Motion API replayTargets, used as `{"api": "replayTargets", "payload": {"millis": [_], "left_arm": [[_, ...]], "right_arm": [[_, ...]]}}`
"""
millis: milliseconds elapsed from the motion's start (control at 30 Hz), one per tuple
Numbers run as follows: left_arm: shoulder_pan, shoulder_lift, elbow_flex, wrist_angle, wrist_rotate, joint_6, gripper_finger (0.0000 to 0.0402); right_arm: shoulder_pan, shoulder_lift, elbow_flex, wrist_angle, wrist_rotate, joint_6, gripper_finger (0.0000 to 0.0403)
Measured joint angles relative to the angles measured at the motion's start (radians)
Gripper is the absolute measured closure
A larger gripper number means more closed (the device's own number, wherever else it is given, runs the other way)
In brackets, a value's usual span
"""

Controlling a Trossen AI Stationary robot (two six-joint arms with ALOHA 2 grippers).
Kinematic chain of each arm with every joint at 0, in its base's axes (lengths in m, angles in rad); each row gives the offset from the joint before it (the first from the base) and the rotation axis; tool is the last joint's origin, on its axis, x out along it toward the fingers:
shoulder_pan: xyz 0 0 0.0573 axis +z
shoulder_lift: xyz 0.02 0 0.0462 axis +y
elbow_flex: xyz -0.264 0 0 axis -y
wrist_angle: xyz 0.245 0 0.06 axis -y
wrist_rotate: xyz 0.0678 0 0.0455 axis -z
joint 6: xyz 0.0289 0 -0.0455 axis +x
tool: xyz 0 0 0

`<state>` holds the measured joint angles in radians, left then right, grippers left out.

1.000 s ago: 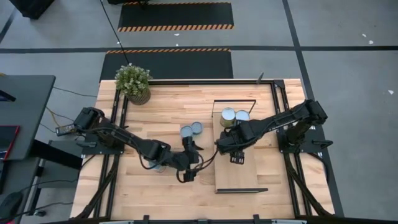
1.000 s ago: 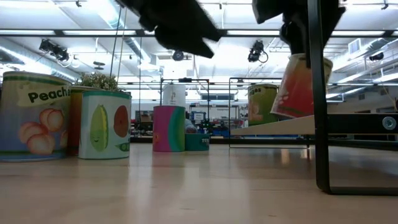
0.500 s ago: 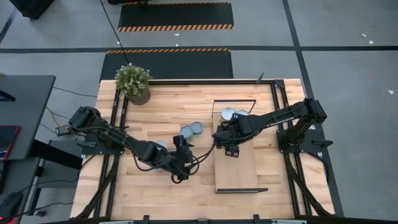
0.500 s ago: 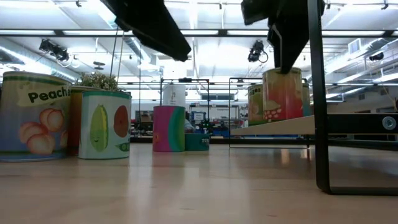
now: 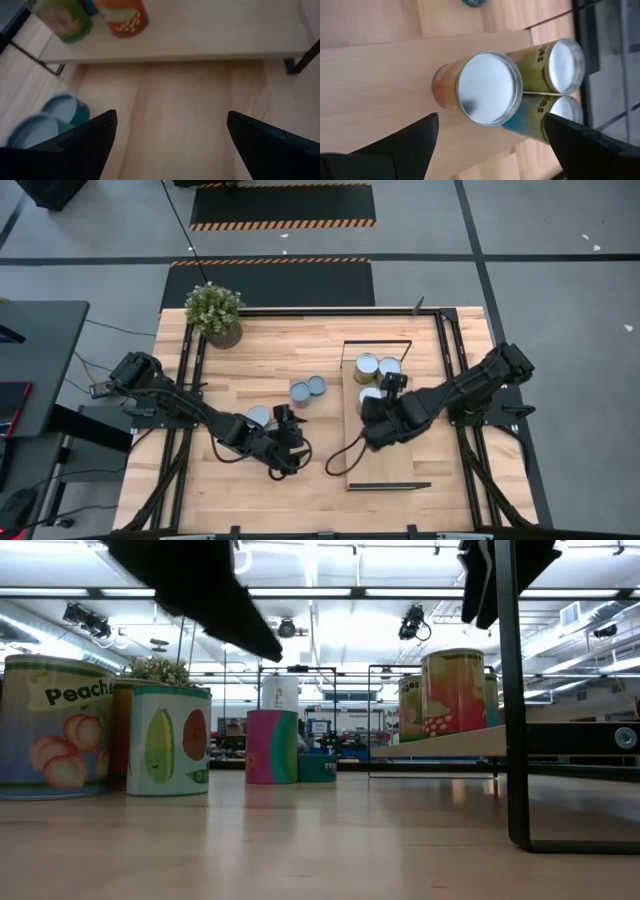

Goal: Pick and place cans onto a shelf
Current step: Put the canned corn on the shelf

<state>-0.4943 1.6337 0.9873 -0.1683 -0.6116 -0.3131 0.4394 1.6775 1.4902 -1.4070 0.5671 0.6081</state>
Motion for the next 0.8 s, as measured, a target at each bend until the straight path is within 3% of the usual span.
{"api": "replayTargets", "payload": {"millis": [167,433,800], "left_arm": [[-0.057,-0.064,-0.029,0.005,-0.073,-0.017,0.0017],[-0.129,-0.200,-0.137,0.059,-0.149,-0.019,0.0017],[-0.132,-0.315,-0.256,0.131,-0.224,-0.042,0.0017]], "right_arm": [[0.032,-0.001,-0.021,-0.002,0.068,0.018,0.0035],[0.033,0.000,-0.163,0.079,0.144,0.021,0.0035],[-0.103,0.001,-0.200,0.125,0.189,0.008,0.0035]]}}
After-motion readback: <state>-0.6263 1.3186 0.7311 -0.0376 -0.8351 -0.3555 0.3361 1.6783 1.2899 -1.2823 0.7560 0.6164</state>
